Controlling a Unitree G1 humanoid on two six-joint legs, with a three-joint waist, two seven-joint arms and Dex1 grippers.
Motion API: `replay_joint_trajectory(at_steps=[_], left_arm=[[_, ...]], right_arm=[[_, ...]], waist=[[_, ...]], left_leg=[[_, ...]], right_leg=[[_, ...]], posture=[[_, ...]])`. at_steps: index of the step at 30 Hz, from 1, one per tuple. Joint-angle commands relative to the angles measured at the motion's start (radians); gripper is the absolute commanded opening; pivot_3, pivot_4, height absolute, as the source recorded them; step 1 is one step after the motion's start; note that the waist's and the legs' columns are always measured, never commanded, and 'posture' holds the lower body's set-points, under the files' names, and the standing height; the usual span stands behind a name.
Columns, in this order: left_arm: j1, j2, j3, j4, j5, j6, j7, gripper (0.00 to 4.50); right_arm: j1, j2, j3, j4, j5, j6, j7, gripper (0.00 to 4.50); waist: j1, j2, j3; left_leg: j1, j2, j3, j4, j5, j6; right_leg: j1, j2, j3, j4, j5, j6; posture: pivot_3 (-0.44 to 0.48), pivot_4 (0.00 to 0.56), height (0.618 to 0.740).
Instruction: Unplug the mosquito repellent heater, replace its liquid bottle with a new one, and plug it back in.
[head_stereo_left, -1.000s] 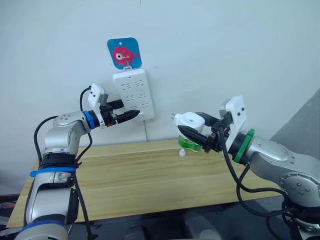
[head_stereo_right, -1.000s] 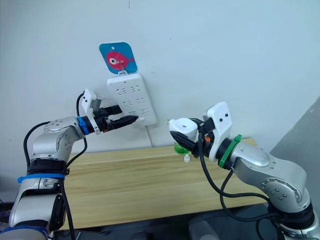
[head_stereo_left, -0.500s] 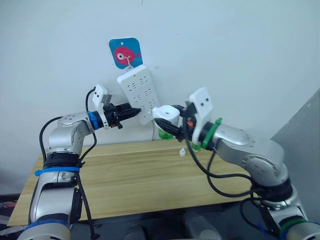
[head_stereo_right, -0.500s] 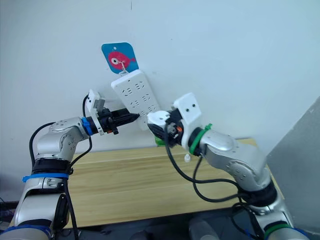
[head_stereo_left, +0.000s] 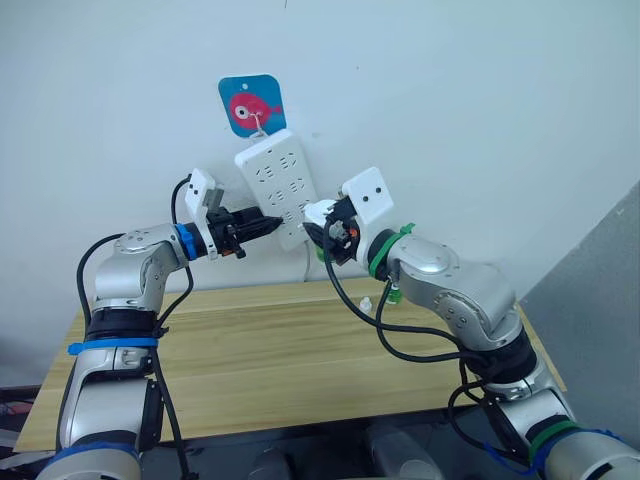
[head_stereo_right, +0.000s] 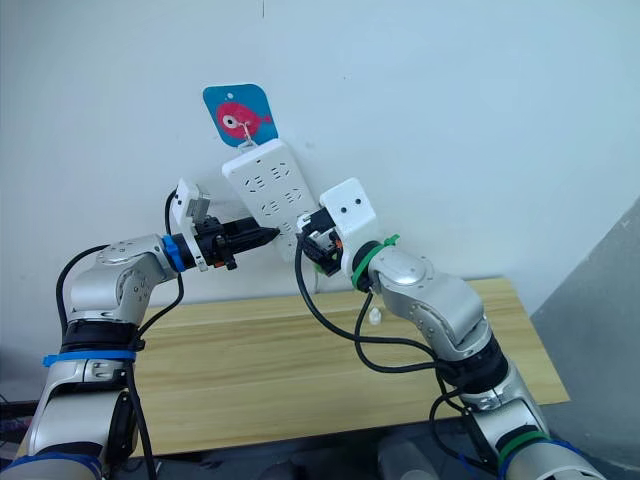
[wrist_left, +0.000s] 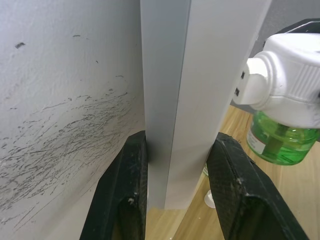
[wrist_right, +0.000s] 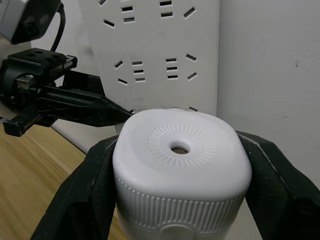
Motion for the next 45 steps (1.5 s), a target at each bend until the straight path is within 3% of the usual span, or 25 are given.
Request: replay_joint_trajectory(at_steps=[1, 30, 45], left_arm=[[-0.013, 0.006, 0.029, -0.028, -0.015, -0.008, 0.010, 1.32], [0.005, 0.009, 0.032, -0.053, -0.020, 0.006, 0.002, 1.32], [0.021, -0.006, 0.041, -0.107, -0.046, 0.062, 0.006, 1.32]], right_arm=[[-0.009, 0.018, -0.010, -0.009, -0.043, -0.044, 0.033, 3.06], [0.010, 0.114, -0.013, 0.091, -0.238, -0.149, 0.147, 3.05], [-0.037, 0.185, -0.019, 0.311, -0.304, -0.290, 0.219, 3.05]], waist=[[0.000, 0.000, 0.000], [-0.008, -0.001, 0.000], [-0.024, -0.002, -0.001]], left_leg=[[0.000, 0.000, 0.000, 0.000, 0.000, 0.000], [0.000, 0.000, -0.001, 0.000, 0.000, 0.000], [0.002, 0.000, -0.002, 0.001, 0.001, -0.001]], right_leg=[[0.000, 0.000, 0.000, 0.000, 0.000, 0.000], [0.000, 0.000, -0.001, 0.001, 0.000, 0.000], [0.001, 0.000, -0.002, 0.004, 0.001, 0.000]], posture=[[-0.203, 0.047, 0.735], [-0.190, 0.045, 0.735], [-0.170, 0.046, 0.735]])
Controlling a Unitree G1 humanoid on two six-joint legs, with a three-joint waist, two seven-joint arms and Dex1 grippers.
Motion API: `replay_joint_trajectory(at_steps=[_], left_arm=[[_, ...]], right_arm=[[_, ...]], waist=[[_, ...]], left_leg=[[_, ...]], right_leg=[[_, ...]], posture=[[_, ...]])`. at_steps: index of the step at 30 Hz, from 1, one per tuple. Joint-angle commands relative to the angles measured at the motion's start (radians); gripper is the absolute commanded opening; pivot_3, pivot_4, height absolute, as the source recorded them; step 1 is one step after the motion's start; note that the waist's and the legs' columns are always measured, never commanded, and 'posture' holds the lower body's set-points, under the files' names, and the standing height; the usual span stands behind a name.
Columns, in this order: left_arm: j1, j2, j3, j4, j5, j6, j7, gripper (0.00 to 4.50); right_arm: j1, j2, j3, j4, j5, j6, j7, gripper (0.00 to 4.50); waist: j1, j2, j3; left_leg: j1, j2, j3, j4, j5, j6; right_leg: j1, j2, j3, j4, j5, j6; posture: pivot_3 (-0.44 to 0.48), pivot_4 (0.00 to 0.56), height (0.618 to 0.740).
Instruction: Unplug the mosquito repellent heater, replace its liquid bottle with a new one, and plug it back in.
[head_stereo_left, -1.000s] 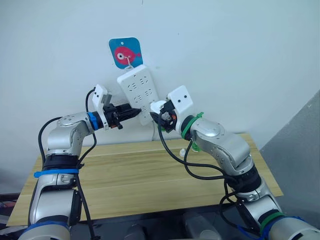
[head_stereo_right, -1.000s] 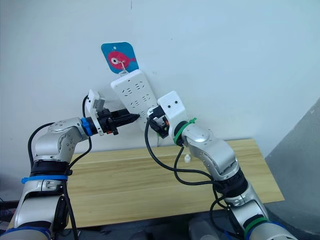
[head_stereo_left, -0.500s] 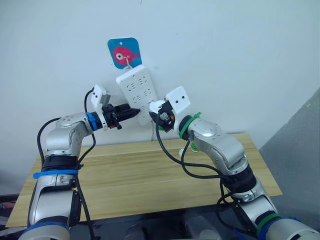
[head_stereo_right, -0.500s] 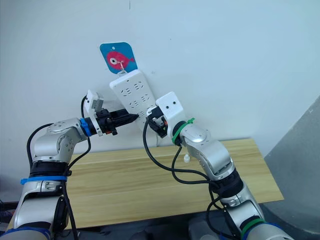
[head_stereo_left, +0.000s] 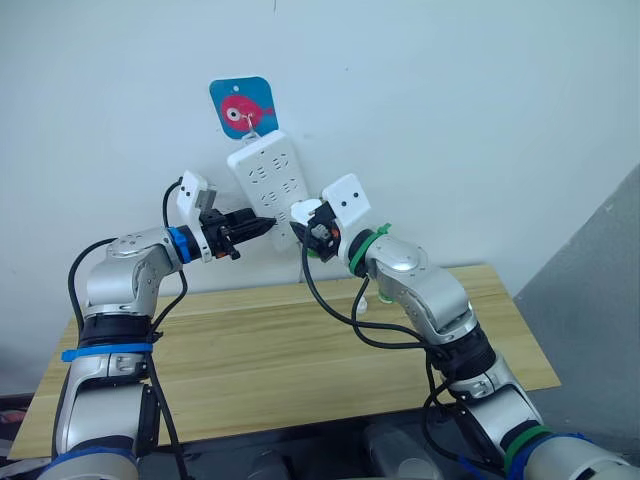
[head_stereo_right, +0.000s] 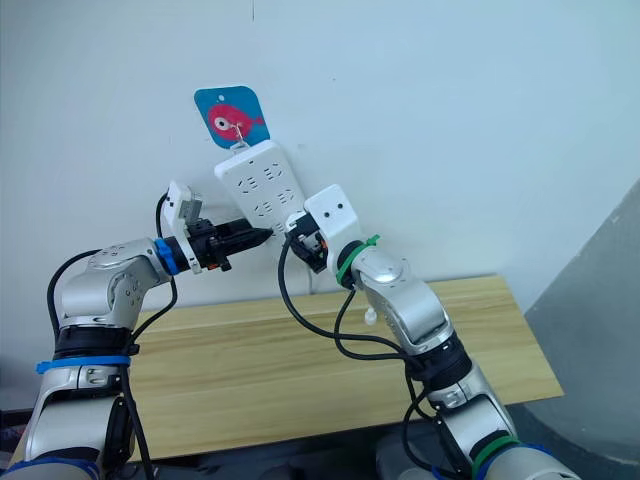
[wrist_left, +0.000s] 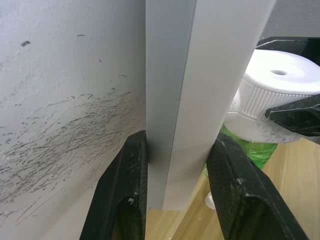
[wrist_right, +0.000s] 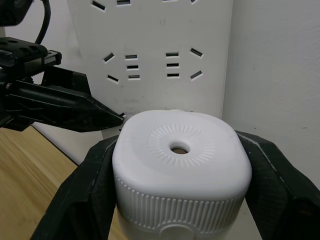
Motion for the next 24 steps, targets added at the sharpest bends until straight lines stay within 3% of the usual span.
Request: replay_joint_trajectory(at_steps=[1, 16, 22, 24], left_arm=[[-0.008, -0.013, 0.003, -0.074, -0.047, 0.018, -0.023, 1.32], [0.018, -0.006, 0.001, -0.112, -0.046, 0.030, -0.027, 1.32], [0.011, 0.001, 0.008, -0.091, -0.029, 0.000, -0.014, 1.32], [0.006, 0.007, 0.006, -0.077, -0.017, -0.017, -0.013, 1.32]], right_arm=[[-0.041, 0.029, -0.015, 0.054, -0.010, -0.047, 0.020, 3.05], [-0.099, 0.092, -0.070, 0.186, -0.030, -0.079, 0.053, 3.05], [-0.085, 0.074, -0.079, 0.143, -0.024, -0.067, 0.082, 3.05], [-0.071, 0.058, -0.078, 0.110, -0.019, -0.054, 0.100, 3.79]], waist=[[-0.001, 0.000, 0.000], [-0.010, 0.000, 0.000], [-0.011, 0.000, -0.001], [-0.007, 0.000, -0.001]], left_leg=[[0.000, 0.000, 0.000, 0.000, 0.001, 0.000], [0.002, 0.001, 0.000, -0.001, 0.005, 0.001], [0.002, 0.001, 0.000, -0.001, 0.005, 0.002], [0.001, 0.000, 0.000, -0.001, 0.005, 0.002]], right_leg=[[0.000, 0.000, 0.000, 0.000, 0.000, 0.001], [-0.001, 0.001, 0.001, 0.002, 0.003, 0.004], [-0.001, 0.001, 0.001, 0.002, 0.003, 0.004], [-0.001, 0.001, 0.001, 0.002, 0.003, 0.004]], posture=[[-0.170, 0.046, 0.735], [-0.156, 0.039, 0.735], [-0.159, 0.037, 0.735], [-0.162, 0.037, 0.735]])
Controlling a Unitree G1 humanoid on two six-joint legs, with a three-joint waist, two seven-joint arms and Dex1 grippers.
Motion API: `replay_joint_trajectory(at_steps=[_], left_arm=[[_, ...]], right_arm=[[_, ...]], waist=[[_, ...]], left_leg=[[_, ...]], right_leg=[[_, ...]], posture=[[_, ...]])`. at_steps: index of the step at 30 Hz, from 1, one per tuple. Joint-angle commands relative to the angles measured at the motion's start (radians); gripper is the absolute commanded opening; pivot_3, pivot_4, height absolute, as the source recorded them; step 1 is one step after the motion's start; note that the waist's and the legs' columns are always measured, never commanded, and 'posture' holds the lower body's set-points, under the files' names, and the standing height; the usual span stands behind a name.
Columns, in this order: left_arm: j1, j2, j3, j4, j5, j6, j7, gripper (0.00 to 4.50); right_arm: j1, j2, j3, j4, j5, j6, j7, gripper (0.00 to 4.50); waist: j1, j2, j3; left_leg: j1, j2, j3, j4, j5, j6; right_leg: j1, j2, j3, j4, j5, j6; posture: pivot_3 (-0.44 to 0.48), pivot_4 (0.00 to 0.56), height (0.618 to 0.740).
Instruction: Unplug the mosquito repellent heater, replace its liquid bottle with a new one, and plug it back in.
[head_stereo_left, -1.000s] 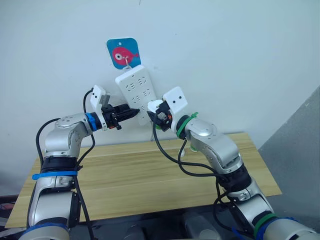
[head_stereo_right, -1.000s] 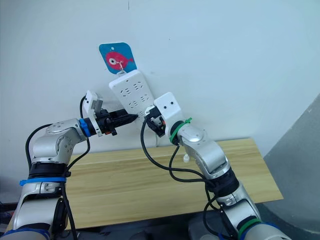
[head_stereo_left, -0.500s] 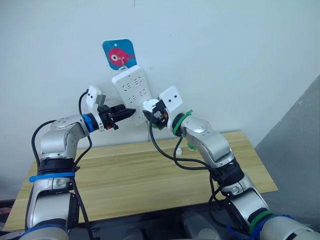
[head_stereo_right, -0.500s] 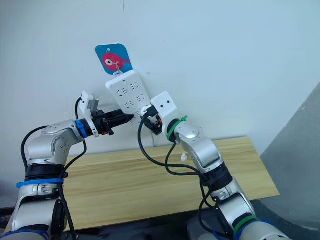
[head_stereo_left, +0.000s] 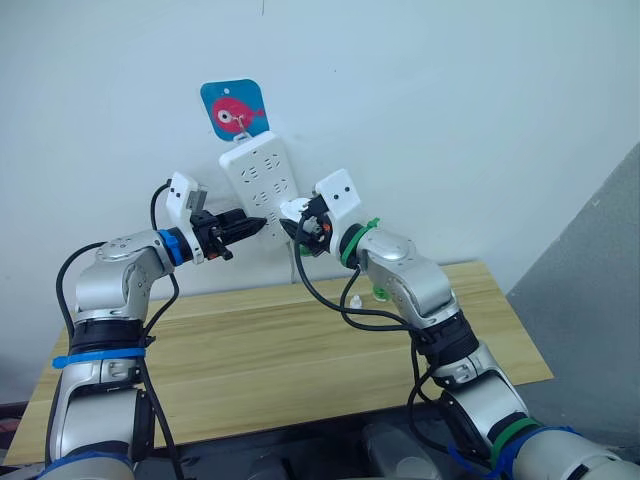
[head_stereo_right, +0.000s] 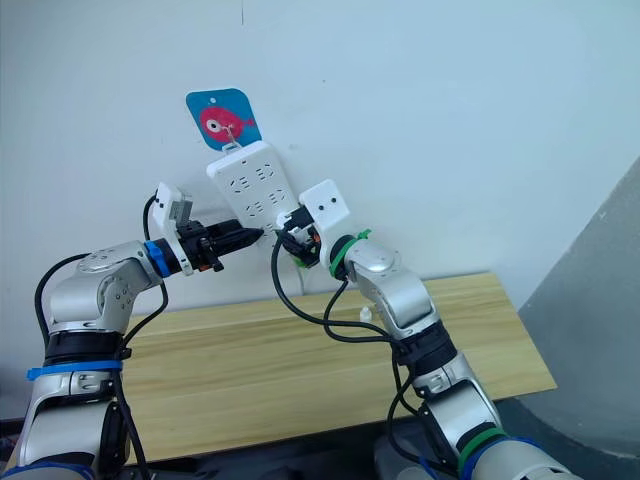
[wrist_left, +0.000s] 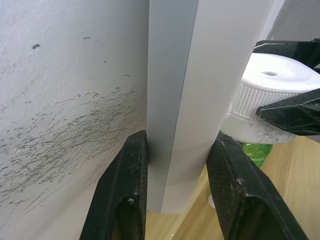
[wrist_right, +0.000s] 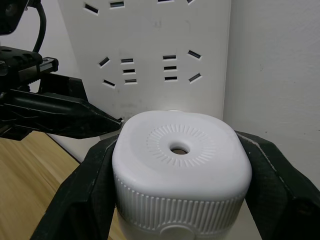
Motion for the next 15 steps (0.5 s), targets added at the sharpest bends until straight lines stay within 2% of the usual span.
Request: replay_joint_trajectory(at_steps=[1, 2, 3, 8, 14, 15], left_arm=[[-0.024, -0.006, -0.017, -0.037, -0.015, -0.037, -0.041, 1.32], [-0.026, -0.005, -0.017, -0.030, -0.012, -0.043, -0.042, 1.32], [-0.027, -0.004, -0.018, -0.022, -0.005, -0.053, -0.042, 1.32], [-0.037, -0.002, -0.025, 0.012, 0.033, -0.107, -0.012, 1.32], [-0.049, 0.010, -0.005, 0.065, 0.048, -0.158, 0.016, 1.32], [-0.053, 0.020, -0.008, 0.083, 0.058, -0.173, 0.014, 1.67]], right_arm=[[-0.007, -0.013, -0.010, -0.054, 0.000, 0.009, 0.016, 4.03], [-0.004, -0.019, -0.007, -0.063, -0.001, 0.011, 0.021, 4.36], [-0.001, -0.027, -0.002, -0.073, -0.002, 0.017, 0.028, 4.50], [0.031, -0.064, 0.010, -0.165, 0.007, 0.092, 0.049, 4.50], [0.139, -0.194, 0.040, -0.414, 0.055, 0.237, 0.138, 4.50], [0.155, -0.226, 0.044, -0.450, 0.065, 0.254, 0.161, 4.50]], waist=[[0.006, 0.000, 0.000], [0.007, 0.000, 0.000], [0.007, 0.000, 0.000], [0.012, -0.001, 0.000], [0.014, -0.001, -0.001], [0.014, -0.001, -0.001]], left_leg=[[0.000, 0.000, 0.000, 0.000, 0.000, 0.000], [-0.001, 0.000, 0.000, 0.000, 0.000, 0.000], [-0.002, 0.000, 0.000, -0.001, 0.000, 0.000], [-0.004, -0.001, -0.002, -0.003, 0.000, 0.000], [-0.005, -0.001, -0.003, -0.002, 0.000, 0.000], [-0.005, -0.001, -0.003, -0.002, 0.000, 0.000]], right_leg=[[0.000, 0.000, 0.000, 0.000, 0.000, 0.000], [0.000, 0.000, 0.000, 0.000, 0.000, 0.000], [-0.001, 0.000, 0.000, -0.001, 0.000, 0.000], [-0.001, -0.002, -0.003, -0.005, 0.002, -0.004], [0.000, -0.003, -0.005, -0.006, 0.002, -0.004], [0.000, -0.003, -0.005, -0.005, 0.002, -0.004]], posture=[[-0.162, 0.037, 0.735], [-0.166, 0.035, 0.735], [-0.166, 0.035, 0.735], [-0.166, 0.035, 0.735], [-0.167, 0.038, 0.735], [-0.167, 0.040, 0.735]])
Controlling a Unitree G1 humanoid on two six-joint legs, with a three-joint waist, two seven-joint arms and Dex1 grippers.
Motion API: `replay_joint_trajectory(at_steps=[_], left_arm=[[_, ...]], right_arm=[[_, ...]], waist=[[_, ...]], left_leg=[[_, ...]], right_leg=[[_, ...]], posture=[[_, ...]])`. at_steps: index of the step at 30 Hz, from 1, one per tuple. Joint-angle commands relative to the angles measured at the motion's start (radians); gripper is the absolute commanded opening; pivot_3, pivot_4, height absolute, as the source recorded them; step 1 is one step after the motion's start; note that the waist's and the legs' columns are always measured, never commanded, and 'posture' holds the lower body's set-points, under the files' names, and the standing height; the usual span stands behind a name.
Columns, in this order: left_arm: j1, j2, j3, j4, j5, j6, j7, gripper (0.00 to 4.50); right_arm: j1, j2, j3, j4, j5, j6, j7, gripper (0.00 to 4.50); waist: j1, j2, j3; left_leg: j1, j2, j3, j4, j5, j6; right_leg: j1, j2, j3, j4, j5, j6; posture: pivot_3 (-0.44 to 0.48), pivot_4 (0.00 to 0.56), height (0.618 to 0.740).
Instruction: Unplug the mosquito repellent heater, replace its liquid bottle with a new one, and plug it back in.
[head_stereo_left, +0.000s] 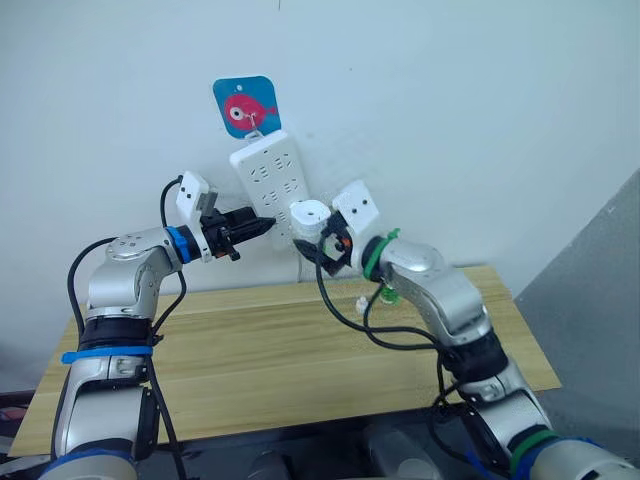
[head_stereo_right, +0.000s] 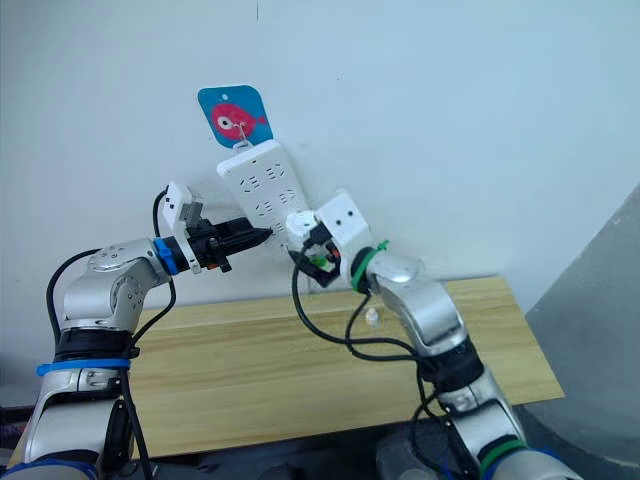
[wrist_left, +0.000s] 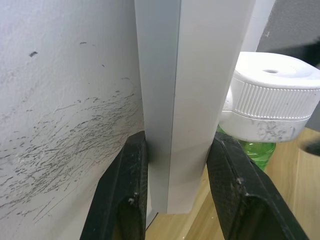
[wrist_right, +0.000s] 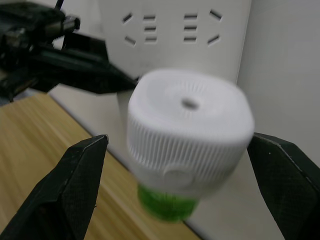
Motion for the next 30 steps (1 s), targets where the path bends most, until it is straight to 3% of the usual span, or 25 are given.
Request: replay_joint_trajectory(at_steps=[1, 8, 13, 18, 21, 27, 30], left_arm=[[-0.038, 0.041, 0.025, 0.045, 0.036, -0.055, 0.031, 2.05], [-0.048, 0.085, 0.010, 0.105, 0.089, -0.136, 0.023, 4.17], [0.011, 0.134, 0.025, 0.060, 0.087, -0.148, -0.005, 4.17], [0.189, 0.217, 0.077, -0.132, 0.058, -0.146, -0.027, 4.21], [0.396, 0.247, 0.156, -0.368, -0.001, -0.094, -0.034, 4.21], [0.709, 0.178, 0.259, -0.844, -0.168, 0.096, 0.090, 4.21], [0.822, 0.128, 0.273, -1.007, -0.196, 0.117, 0.155, 4.21]], right_arm=[[0.021, -0.069, 0.012, -0.149, 0.045, 0.052, 0.070, 4.50], [0.022, -0.138, 0.026, -0.214, 0.093, 0.059, 0.147, 4.50], [0.026, -0.147, 0.022, -0.227, 0.129, 0.032, 0.189, 4.50], [0.030, -0.153, 0.028, -0.218, 0.139, -0.014, 0.208, 3.44], [0.031, -0.140, 0.041, -0.193, 0.124, -0.051, 0.197, 2.33], [0.034, -0.087, 0.080, -0.109, 0.066, -0.140, 0.151, 0.01], [0.036, -0.063, 0.088, -0.066, 0.039, -0.184, 0.132, 0.01]], waist=[[-0.001, 0.000, 0.000], [-0.006, 0.000, 0.000], [-0.005, 0.000, 0.000], [-0.004, 0.000, 0.000], [0.001, -0.001, 0.000], [0.051, -0.002, 0.000], [0.074, -0.002, 0.000]], left_leg=[[0.000, 0.000, 0.000, 0.000, 0.000, 0.000], [0.001, 0.001, 0.001, 0.000, 0.000, 0.000], [0.001, 0.001, 0.001, -0.001, 0.000, 0.000], [0.001, 0.001, 0.001, -0.005, 0.000, 0.000], [0.002, 0.002, 0.002, -0.011, 0.000, 0.000], [0.003, 0.002, 0.001, -0.014, 0.000, 0.000], [0.003, 0.002, 0.001, -0.013, 0.000, 0.000]], right_leg=[[0.000, 0.000, 0.000, 0.000, 0.000, 0.000], [0.000, 0.002, 0.001, 0.000, -0.003, 0.004], [0.000, 0.001, 0.001, 0.000, -0.003, 0.004], [-0.001, 0.001, 0.001, -0.001, -0.003, 0.004], [-0.002, 0.001, 0.002, -0.003, -0.003, 0.003], [-0.002, 0.000, 0.000, -0.003, -0.003, -0.005], [-0.002, 0.000, -0.001, -0.003, -0.004, -0.004]], posture=[[-0.168, 0.042, 0.735], [-0.158, 0.052, 0.735], [-0.149, 0.054, 0.735], [-0.128, 0.060, 0.735], [-0.096, 0.061, 0.735], [-0.048, 0.061, 0.735], [-0.042, 0.061, 0.735]])
